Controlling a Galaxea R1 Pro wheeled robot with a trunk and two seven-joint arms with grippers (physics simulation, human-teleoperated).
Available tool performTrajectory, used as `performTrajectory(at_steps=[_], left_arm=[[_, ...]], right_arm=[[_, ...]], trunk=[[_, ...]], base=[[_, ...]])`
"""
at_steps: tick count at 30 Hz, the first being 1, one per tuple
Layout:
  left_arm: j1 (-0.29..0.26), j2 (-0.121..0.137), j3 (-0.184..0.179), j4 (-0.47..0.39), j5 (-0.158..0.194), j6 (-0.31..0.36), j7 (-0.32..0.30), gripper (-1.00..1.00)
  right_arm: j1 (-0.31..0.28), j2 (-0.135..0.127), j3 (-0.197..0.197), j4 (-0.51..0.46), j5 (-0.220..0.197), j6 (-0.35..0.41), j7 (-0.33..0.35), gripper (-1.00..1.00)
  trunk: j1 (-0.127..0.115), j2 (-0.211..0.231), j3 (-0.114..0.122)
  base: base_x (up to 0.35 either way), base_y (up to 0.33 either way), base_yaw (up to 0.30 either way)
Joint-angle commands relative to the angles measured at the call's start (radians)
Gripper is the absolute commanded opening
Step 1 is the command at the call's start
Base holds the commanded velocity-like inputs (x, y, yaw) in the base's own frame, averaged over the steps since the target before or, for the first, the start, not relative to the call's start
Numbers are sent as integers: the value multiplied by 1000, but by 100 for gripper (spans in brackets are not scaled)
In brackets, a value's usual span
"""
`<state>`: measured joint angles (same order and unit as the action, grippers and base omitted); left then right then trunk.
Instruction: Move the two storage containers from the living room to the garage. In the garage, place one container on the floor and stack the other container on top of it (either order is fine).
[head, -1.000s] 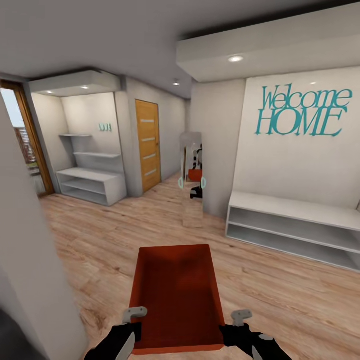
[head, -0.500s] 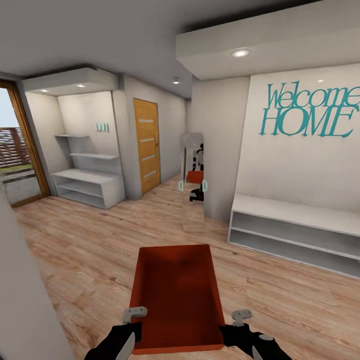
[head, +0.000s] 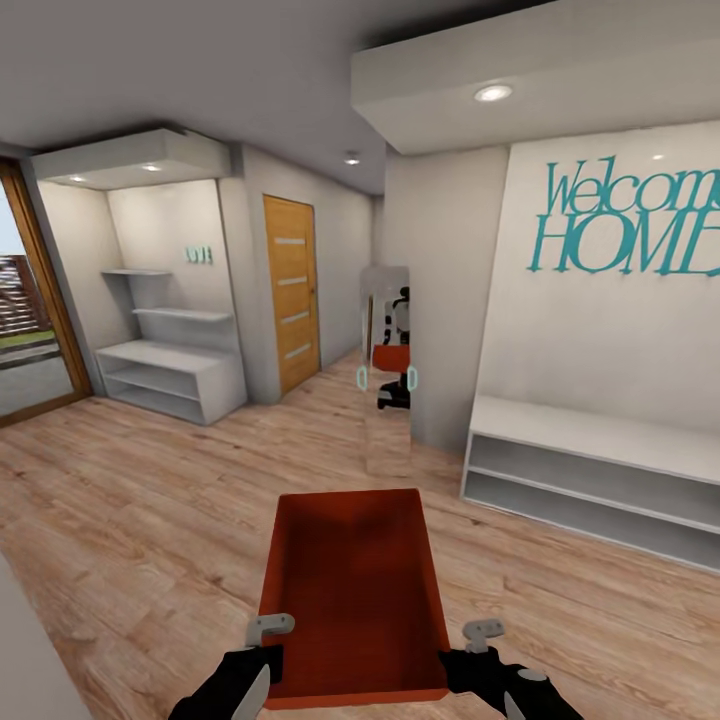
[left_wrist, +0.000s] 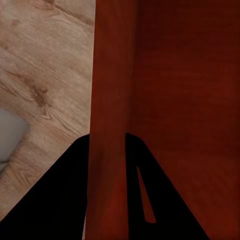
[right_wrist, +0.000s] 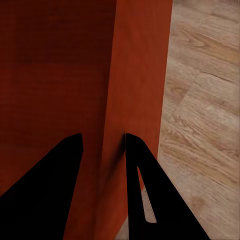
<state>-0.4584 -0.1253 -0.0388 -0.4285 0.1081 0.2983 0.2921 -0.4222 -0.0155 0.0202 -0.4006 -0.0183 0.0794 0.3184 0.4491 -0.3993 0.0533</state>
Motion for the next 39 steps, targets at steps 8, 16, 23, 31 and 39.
performTrajectory(at_steps=[8, 16, 23, 31, 39], left_arm=[[0, 50, 25, -44, 18, 1, -10, -100], [0, 50, 25, -44, 18, 1, -10, -100], [0, 50, 25, -44, 18, 1, -10, -100], [0, 50, 25, -44, 18, 1, -10, -100], [0, 50, 25, -44, 18, 1, -10, -100]], right_arm=[[0, -2, -5, 0, -4, 8, 21, -100], [0, -2, -5, 0, -4, 8, 21, -100], [0, -2, -5, 0, -5, 8, 21, -100], [0, -2, -5, 0, -5, 8, 21, -100], [0, -1, -5, 0, -5, 8, 21, -100]], trunk=[[1, -1, -1], [1, -1, -1], [1, -1, -1], [1, -1, -1], [1, -1, -1]], base=[[332, 0, 0], [332, 1, 0], [332, 74, 0], [329, 137, 0], [325, 154, 0]])
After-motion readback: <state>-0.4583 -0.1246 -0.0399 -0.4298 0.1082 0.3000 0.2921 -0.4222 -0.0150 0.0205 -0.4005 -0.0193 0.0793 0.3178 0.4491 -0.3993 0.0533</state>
